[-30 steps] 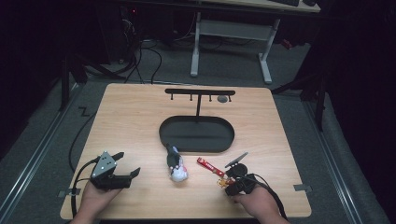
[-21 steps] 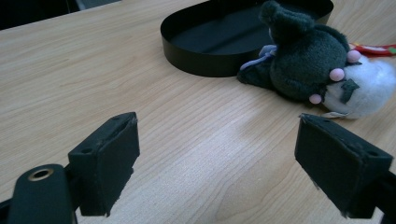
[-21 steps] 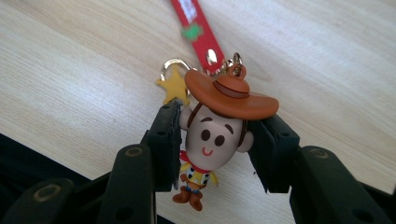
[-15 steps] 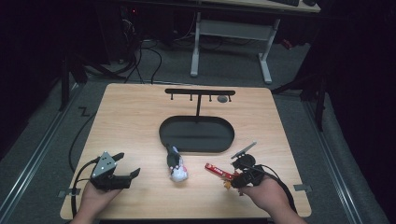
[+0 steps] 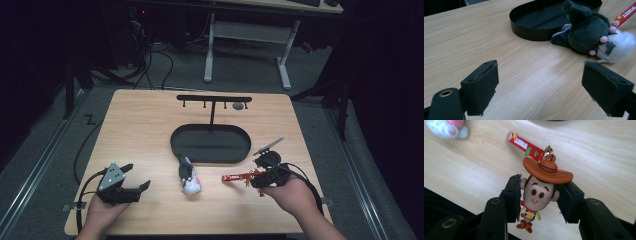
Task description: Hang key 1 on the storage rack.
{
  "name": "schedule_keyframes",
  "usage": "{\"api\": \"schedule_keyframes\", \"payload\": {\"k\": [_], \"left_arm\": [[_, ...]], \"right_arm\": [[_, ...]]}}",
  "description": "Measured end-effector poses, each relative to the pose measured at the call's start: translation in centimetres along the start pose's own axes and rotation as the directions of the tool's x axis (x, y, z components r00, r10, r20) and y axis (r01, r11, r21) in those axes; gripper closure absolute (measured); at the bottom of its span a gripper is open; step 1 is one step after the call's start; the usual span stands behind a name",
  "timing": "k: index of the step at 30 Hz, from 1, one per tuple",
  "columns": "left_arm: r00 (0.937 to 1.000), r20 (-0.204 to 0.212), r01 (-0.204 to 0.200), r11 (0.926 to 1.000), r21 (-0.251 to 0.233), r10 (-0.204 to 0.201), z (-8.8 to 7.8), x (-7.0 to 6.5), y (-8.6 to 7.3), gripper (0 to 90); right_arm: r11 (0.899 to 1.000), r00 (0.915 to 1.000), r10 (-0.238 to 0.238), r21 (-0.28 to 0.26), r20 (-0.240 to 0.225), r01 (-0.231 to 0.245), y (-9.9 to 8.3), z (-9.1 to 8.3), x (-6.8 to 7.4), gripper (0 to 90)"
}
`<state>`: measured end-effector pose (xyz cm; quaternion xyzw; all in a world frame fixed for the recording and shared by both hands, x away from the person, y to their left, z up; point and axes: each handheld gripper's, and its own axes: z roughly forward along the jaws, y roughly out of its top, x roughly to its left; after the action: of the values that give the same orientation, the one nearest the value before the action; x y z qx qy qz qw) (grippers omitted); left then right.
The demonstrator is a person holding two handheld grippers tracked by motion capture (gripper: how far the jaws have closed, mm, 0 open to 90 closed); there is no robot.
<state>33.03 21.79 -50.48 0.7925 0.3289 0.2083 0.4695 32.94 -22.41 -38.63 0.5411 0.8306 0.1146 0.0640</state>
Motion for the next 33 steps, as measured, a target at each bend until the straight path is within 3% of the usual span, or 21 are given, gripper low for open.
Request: {"api": "schedule_keyframes", "payload": {"k": [19,33], "left_arm": [[1.0000,0.003,-0.002,1.0000,0.003,0.002,0.0,0.1,0.0,14.5],[1.0000,-0.003,0.006,0.9999,-0.011,-0.006,-0.4,0.4,-0.1,14.5]], "right_arm": [[0.999,0.9994,0.015,-0.032,0.030,-0.014,3.9,-4.1,-1.9,56.6],[0.998,0.9984,0.022,-0.066,0.052,-0.019,7.5,-5.1,-2.7,56.6]]}}
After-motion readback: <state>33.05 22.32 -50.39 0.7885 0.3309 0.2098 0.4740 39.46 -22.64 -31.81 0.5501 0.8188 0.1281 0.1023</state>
